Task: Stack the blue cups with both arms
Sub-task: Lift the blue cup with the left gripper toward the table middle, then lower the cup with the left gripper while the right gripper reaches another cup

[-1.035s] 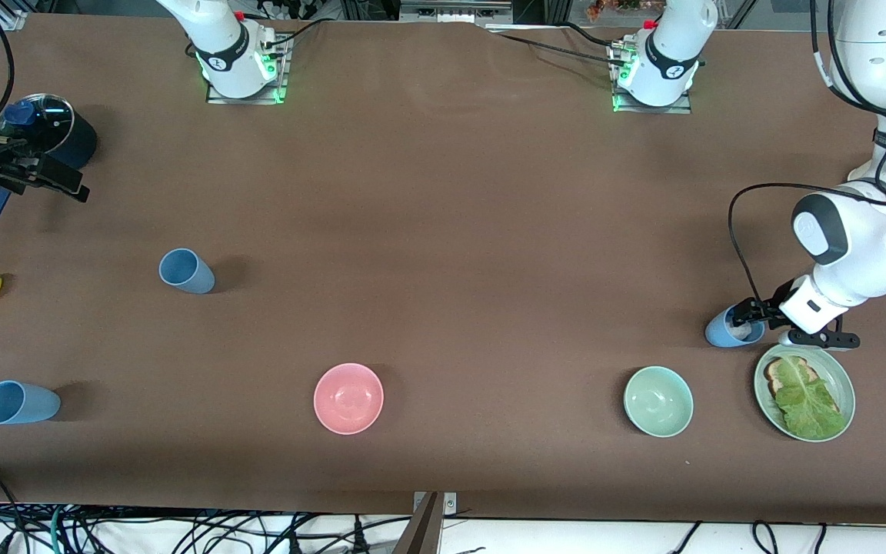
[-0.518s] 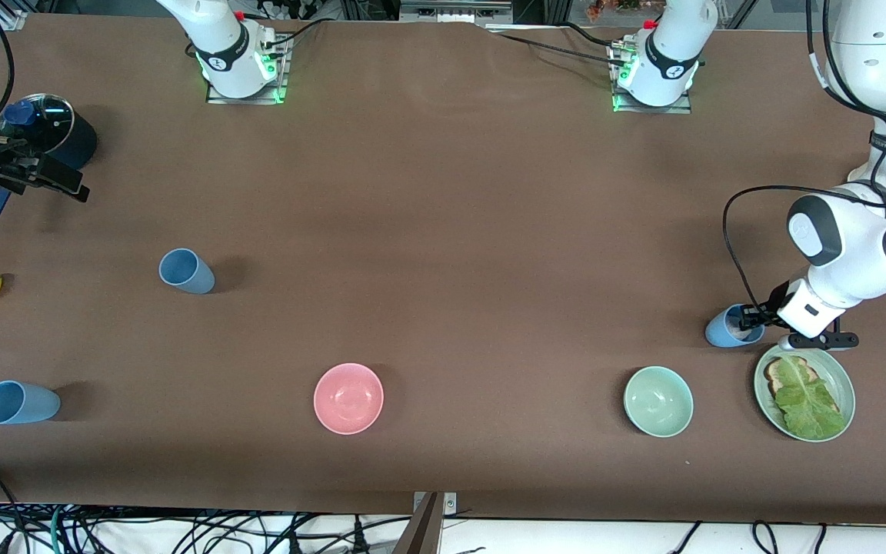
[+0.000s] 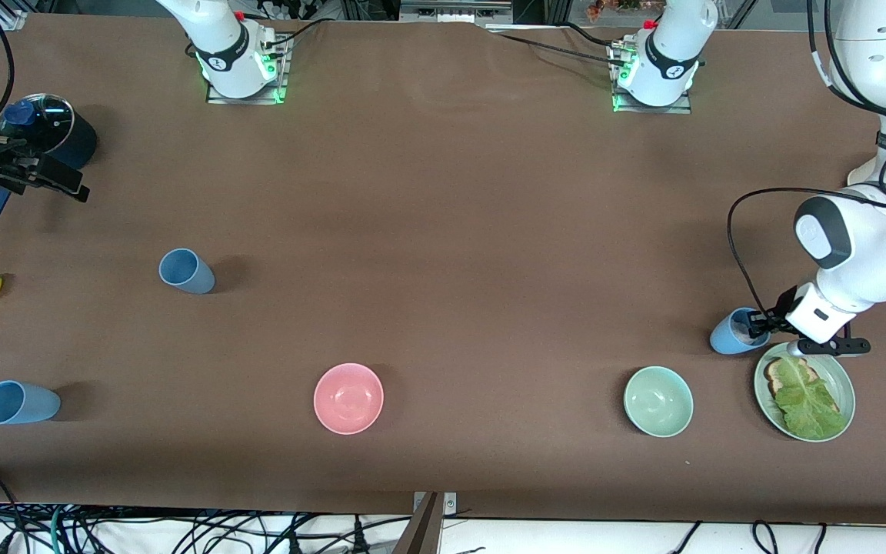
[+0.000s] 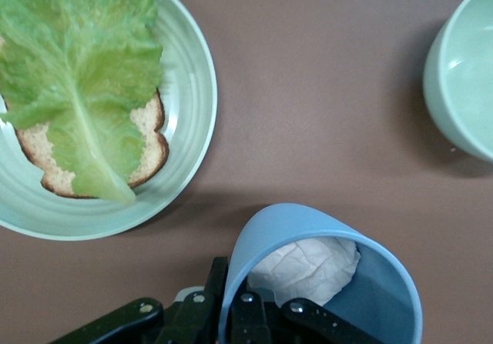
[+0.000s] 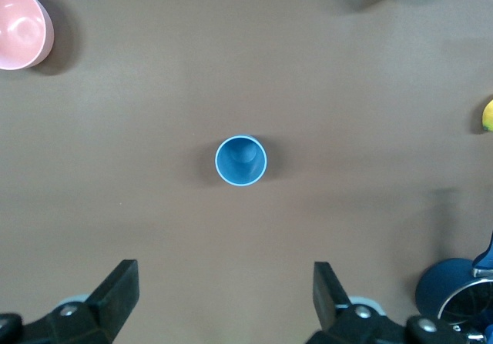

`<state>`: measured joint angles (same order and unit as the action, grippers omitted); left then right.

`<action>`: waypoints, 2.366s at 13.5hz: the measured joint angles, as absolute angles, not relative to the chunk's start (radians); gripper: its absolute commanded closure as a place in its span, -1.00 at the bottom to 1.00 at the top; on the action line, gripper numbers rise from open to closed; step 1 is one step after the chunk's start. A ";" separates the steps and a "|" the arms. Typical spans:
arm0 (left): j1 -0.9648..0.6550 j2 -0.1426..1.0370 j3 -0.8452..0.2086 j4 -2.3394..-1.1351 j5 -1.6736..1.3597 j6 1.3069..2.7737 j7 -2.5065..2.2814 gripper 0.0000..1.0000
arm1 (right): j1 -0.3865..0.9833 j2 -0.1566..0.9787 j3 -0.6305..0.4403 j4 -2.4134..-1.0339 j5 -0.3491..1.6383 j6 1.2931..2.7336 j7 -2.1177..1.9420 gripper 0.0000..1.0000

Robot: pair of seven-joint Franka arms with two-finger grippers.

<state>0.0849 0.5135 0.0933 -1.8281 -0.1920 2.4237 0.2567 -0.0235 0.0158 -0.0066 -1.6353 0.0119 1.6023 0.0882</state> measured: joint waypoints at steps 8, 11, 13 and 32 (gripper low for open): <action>0.004 0.456 0.025 -1.596 -0.068 2.079 -0.027 1.00 | -0.024 0.016 -0.007 -1.635 0.012 1.602 0.088 -1.00; -0.095 0.415 0.016 -1.589 -0.060 2.014 -0.194 1.00 | -0.024 0.016 -0.007 -1.635 0.012 1.602 0.088 -1.00; -0.153 0.392 0.006 -1.589 -0.059 1.982 -0.312 1.00 | -0.024 0.016 -0.007 -1.635 0.012 1.602 0.088 -1.00; -0.698 0.538 -0.047 -1.601 -0.055 2.165 -1.128 1.00 | -0.005 0.241 -0.009 -1.646 -0.075 1.670 0.092 -1.00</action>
<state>-0.6978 0.5383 -0.0469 -1.6013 -0.0553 2.1647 -1.1275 -0.0047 0.2413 -0.0088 -1.6461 -0.0746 1.6696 0.0923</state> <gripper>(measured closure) 0.947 0.000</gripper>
